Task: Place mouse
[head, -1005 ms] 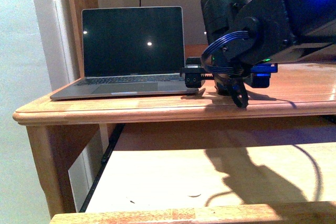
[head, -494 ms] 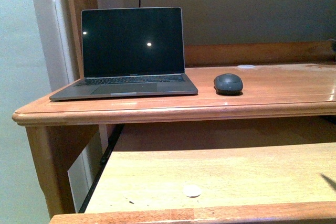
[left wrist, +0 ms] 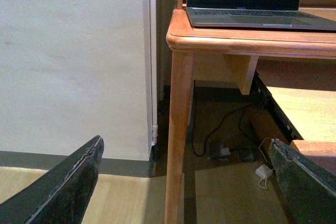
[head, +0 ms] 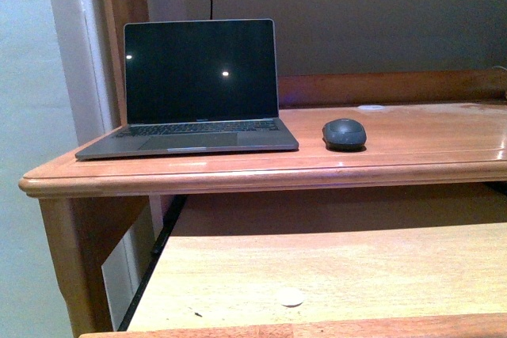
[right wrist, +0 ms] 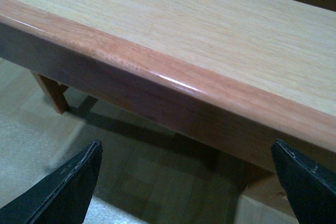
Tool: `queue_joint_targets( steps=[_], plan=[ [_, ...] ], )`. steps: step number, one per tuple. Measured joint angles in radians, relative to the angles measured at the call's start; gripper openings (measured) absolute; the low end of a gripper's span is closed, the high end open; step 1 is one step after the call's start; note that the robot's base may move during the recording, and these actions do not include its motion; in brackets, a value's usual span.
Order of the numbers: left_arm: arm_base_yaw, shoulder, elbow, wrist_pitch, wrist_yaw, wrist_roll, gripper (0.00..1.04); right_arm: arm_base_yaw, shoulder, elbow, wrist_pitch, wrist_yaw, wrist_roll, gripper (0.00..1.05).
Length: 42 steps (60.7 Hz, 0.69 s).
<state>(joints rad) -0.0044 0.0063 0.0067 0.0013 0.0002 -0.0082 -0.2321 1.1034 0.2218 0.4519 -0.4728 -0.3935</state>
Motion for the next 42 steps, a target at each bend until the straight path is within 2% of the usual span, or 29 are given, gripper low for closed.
queue_joint_targets(
  steps=[7,16,22,27,36,42],
  plan=[
    [0.000,0.000,0.000,0.000,0.000,0.000,0.97,0.102,0.125,0.016,0.120,0.116,0.032,0.97],
    [0.000,0.000,0.000,0.000,0.000,0.000,0.97,0.253,0.340,0.132,0.231,0.280,0.077,0.97],
    [0.000,0.000,0.000,0.000,0.000,0.000,0.97,0.349,0.486,0.270,0.256,0.400,0.118,0.97],
    [0.000,0.000,0.000,0.000,0.000,0.000,0.97,0.433,0.632,0.448,0.242,0.551,0.162,0.97],
    [0.000,0.000,0.000,0.000,0.000,0.000,0.97,0.491,0.803,0.697,0.202,0.741,0.224,0.97],
    [0.000,0.000,0.000,0.000,0.000,0.000,0.97,0.500,0.817,0.732,0.153,0.792,0.271,0.97]
  ],
)
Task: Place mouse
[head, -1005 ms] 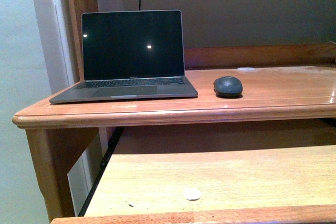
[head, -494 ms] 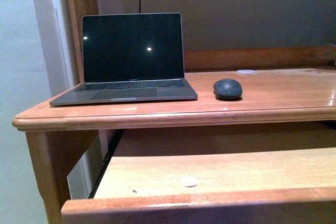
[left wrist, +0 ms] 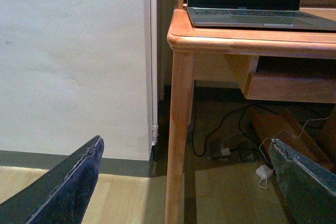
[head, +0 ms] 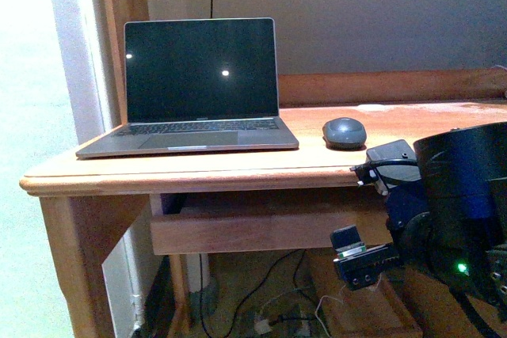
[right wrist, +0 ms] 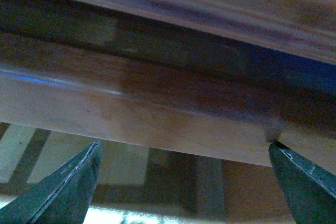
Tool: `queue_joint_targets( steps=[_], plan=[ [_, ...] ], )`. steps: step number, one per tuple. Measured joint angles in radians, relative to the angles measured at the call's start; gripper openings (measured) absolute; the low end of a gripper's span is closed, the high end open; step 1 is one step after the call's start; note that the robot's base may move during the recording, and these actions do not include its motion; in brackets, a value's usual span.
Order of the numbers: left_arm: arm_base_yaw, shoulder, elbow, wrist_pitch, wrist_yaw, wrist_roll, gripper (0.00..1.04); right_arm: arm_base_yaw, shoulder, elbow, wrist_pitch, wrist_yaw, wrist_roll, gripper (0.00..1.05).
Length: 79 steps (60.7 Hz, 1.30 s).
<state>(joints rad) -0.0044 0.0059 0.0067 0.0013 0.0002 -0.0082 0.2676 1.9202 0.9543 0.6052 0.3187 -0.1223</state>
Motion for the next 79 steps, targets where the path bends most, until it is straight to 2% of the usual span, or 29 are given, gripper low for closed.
queue_joint_targets(
  steps=[6,13,22,27,32,37,41,45,54,59,65,76,78,79],
  plan=[
    [0.000,0.000,0.000,0.000,0.000,0.000,0.97,-0.005,-0.015,0.000,-0.016,-0.019,0.034,0.97],
    [0.000,0.000,0.000,0.000,0.000,0.000,0.97,-0.036,-0.097,-0.063,-0.018,-0.090,0.069,0.97],
    [0.000,0.000,0.000,0.000,0.000,0.000,0.97,-0.103,-0.471,-0.322,-0.092,-0.145,0.204,0.97],
    [0.000,0.000,0.000,0.000,0.000,0.000,0.97,-0.142,-0.694,-0.465,-0.185,-0.196,0.269,0.97],
    [0.000,0.000,0.000,0.000,0.000,0.000,0.97,-0.203,-0.991,-0.610,-0.366,-0.252,0.357,0.97],
    [0.000,0.000,0.000,0.000,0.000,0.000,0.97,-0.230,-1.232,-0.689,-0.534,-0.243,0.423,0.97],
    [0.000,0.000,0.000,0.000,0.000,0.000,0.97,-0.210,-1.423,-0.734,-0.673,-0.223,0.458,0.97],
    [0.000,0.000,0.000,0.000,0.000,0.000,0.97,-0.151,-1.619,-0.769,-0.801,-0.158,0.494,0.97],
    [0.000,0.000,0.000,0.000,0.000,0.000,0.97,-0.010,-1.763,-0.824,-0.775,-0.015,0.571,0.97],
    [0.000,-0.001,0.000,0.000,0.000,0.000,0.97,0.022,-1.835,-0.931,-0.607,-0.035,0.424,0.84],
    [0.000,-0.001,0.000,0.000,0.000,0.000,0.97,-0.014,-1.881,-0.939,-0.574,-0.077,0.248,0.67],
    [0.000,-0.001,0.000,0.000,0.000,0.000,0.97,-0.096,-1.897,-0.939,-0.589,-0.158,0.154,0.37],
    [0.000,-0.001,0.000,0.000,0.000,0.000,0.97,-0.117,-1.903,-0.939,-0.594,-0.190,0.149,0.31],
    [0.000,-0.001,0.000,0.000,0.000,0.000,0.97,-0.152,-1.908,-0.939,-0.600,-0.242,0.146,0.27]
  ],
)
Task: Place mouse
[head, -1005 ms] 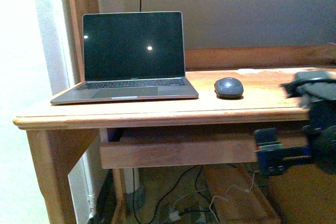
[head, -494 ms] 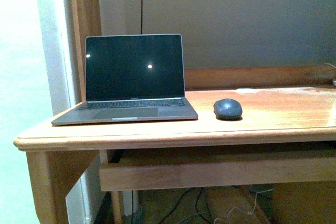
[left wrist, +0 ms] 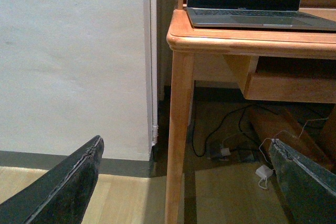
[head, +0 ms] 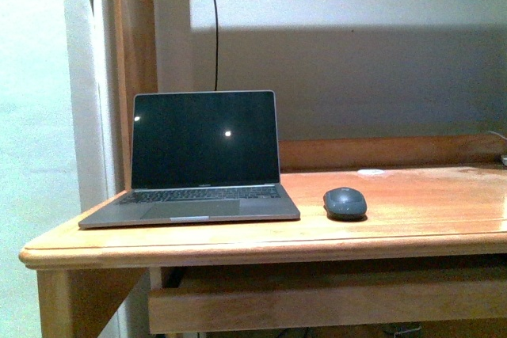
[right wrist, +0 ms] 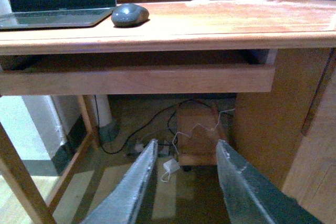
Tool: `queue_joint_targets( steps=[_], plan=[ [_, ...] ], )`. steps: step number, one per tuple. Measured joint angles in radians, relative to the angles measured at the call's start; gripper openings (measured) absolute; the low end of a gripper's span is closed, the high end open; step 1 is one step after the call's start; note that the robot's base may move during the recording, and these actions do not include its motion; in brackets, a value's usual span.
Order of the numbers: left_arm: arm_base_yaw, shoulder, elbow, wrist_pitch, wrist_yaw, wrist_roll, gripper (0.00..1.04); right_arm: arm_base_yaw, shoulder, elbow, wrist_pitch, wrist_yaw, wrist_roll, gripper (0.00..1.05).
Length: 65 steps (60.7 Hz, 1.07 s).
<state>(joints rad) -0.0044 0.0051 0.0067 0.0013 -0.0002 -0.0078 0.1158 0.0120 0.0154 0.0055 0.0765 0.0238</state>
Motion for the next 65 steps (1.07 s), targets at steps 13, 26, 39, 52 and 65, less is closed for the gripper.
queue_joint_targets(
  steps=[13,26,39,52,65],
  plan=[
    [0.000,0.000,0.000,0.000,0.000,0.000,0.97,-0.109,-0.006,0.000,-0.006,-0.074,-0.018,0.14],
    [0.000,0.000,0.000,0.000,0.000,0.000,0.97,-0.112,-0.006,0.000,-0.006,-0.074,-0.018,0.52],
    [0.000,0.000,0.000,0.000,0.000,0.000,0.97,-0.112,-0.006,0.000,-0.006,-0.074,-0.018,0.90],
    [0.000,0.000,0.000,0.000,0.000,0.000,0.97,-0.113,-0.006,0.000,-0.006,-0.074,-0.018,0.97],
    [0.000,0.000,0.000,0.000,0.000,0.000,0.97,-0.113,-0.006,0.000,-0.006,-0.074,-0.018,0.97]
  ],
)
